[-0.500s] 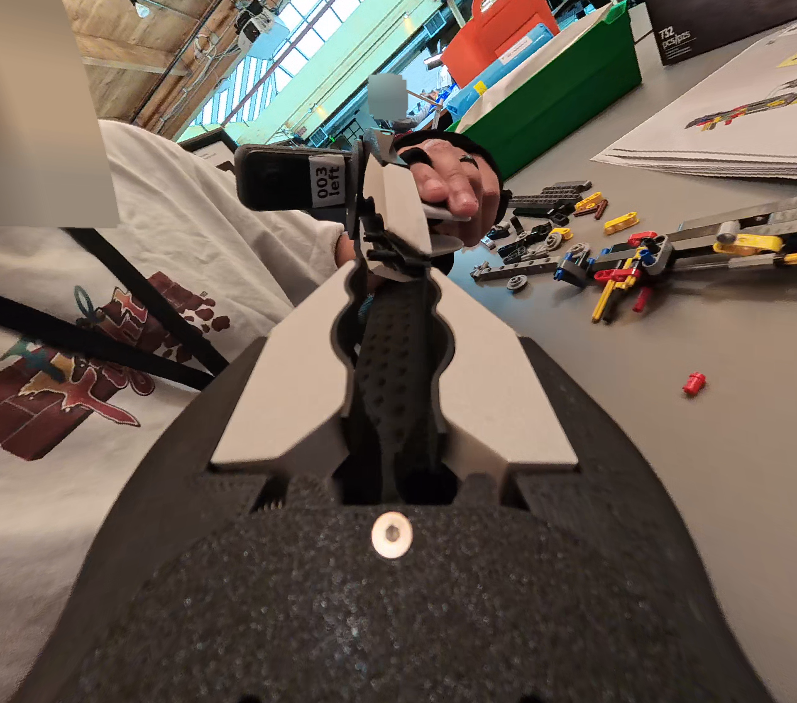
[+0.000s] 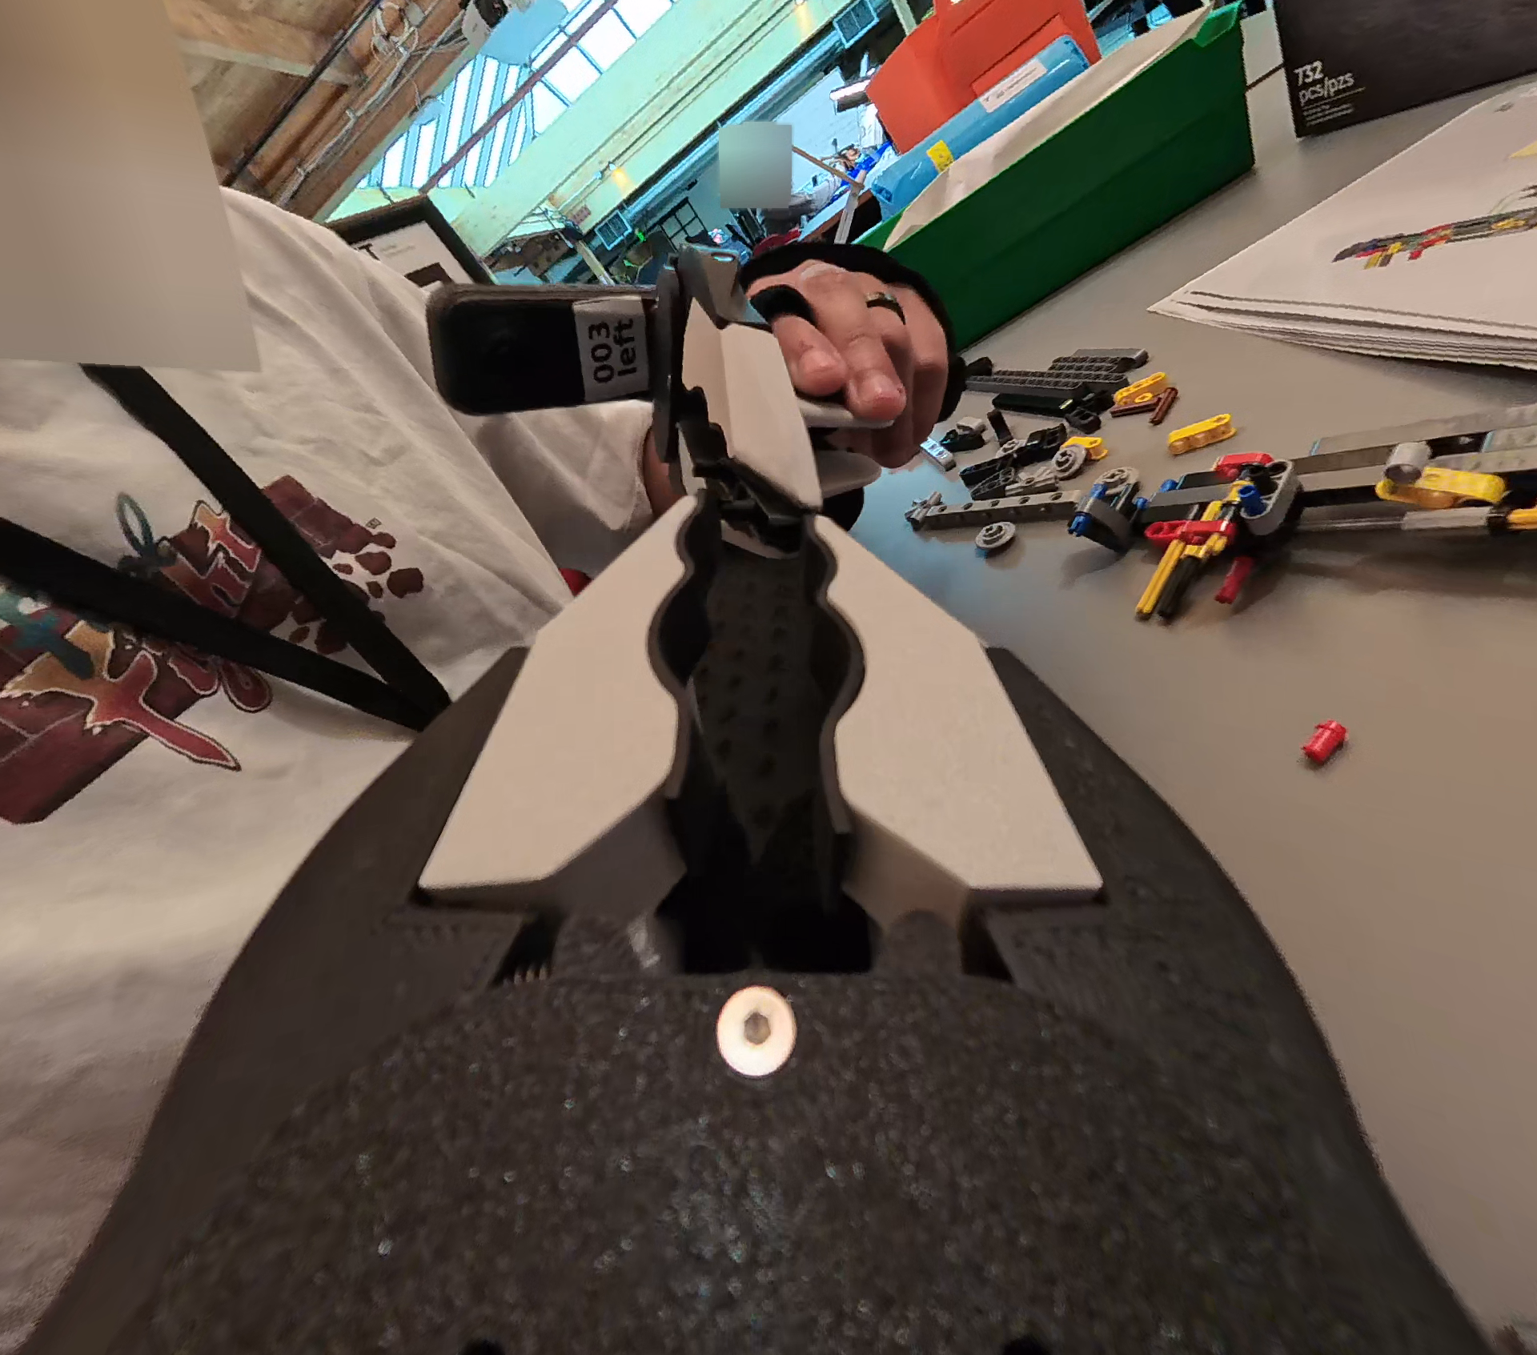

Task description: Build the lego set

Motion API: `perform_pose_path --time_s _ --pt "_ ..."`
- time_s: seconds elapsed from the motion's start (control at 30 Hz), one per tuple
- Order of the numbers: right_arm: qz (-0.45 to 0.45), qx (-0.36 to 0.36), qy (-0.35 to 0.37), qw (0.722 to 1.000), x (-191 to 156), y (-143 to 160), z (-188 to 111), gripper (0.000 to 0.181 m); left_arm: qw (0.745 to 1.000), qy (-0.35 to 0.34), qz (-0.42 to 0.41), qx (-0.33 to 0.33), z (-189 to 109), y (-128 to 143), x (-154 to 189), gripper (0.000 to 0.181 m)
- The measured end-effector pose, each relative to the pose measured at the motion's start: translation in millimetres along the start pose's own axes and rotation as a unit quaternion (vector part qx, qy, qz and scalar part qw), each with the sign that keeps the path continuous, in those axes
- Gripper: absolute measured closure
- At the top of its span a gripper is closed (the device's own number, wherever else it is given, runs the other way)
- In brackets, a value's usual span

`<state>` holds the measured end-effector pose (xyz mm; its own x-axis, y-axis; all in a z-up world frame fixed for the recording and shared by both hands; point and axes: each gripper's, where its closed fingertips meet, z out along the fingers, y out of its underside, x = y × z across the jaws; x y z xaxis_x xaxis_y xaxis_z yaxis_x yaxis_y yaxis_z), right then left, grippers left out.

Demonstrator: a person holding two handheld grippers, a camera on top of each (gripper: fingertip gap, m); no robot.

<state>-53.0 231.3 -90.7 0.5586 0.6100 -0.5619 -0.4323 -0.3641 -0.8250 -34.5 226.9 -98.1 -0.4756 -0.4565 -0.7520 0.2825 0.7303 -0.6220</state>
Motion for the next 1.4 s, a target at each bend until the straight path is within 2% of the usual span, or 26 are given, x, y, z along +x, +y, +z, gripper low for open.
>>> perform_pose_path --time_s 0.2,0.4,0.53,0.67,0.8,0.87,0.97,1.07,1.13,1.23,1.4 --pt "0.004 0.004 0.012 1.000 5 -1 0 0.163 1.000 -0.003 -0.010 -0.009 1 5 -1 0.176" --pt "0.020 0.032 0.015 0.999 9 -10 -3 0.164 0.991 0.009 -0.136 -0.010 5 5 -8 0.175" --pt "0.029 0.028 0.048 0.998 26 -17 -6 0.164 0.974 0.015 -0.223 -0.025 5 24 -17 0.172" --pt "0.055 0.033 0.079 0.995 56 -45 -19 0.164 0.943 -0.006 -0.331 -0.034 -1 52 -39 0.171" --pt "0.076 0.026 0.154 0.985 112 -88 -40 0.164 0.906 -0.033 -0.418 -0.062 -9 87 -59 0.168" --pt "0.123 0.015 0.171 0.977 143 -97 -48 0.164 0.897 -0.047 -0.431 -0.083 -14 104 -64 0.167" --pt "0.199 0.005 0.136 0.971 167 -95 -45 0.164 0.897 -0.056 -0.428 -0.091 -17 113 -67 0.166" --pt "0.276 0.007 0.028 0.961 157 -92 -26 0.164 0.902 -0.062 -0.413 -0.105 -16 121 -68 0.159" --pt "0.291 -0.034 -0.010 0.956 146 -74 -9 0.164 0.907 -0.045 -0.404 -0.111 -13 122 -63 0.154" --pt "0.302 -0.077 -0.064 0.948 125 -57 9 0.164 0.915 -0.031 -0.394 -0.082 -13 109 -62 0.158" --pt "0.288 -0.118 -0.090 0.946 106 -43 18 0.164 0.920 -0.007 -0.384 -0.072 -13 99 -56 0.168"
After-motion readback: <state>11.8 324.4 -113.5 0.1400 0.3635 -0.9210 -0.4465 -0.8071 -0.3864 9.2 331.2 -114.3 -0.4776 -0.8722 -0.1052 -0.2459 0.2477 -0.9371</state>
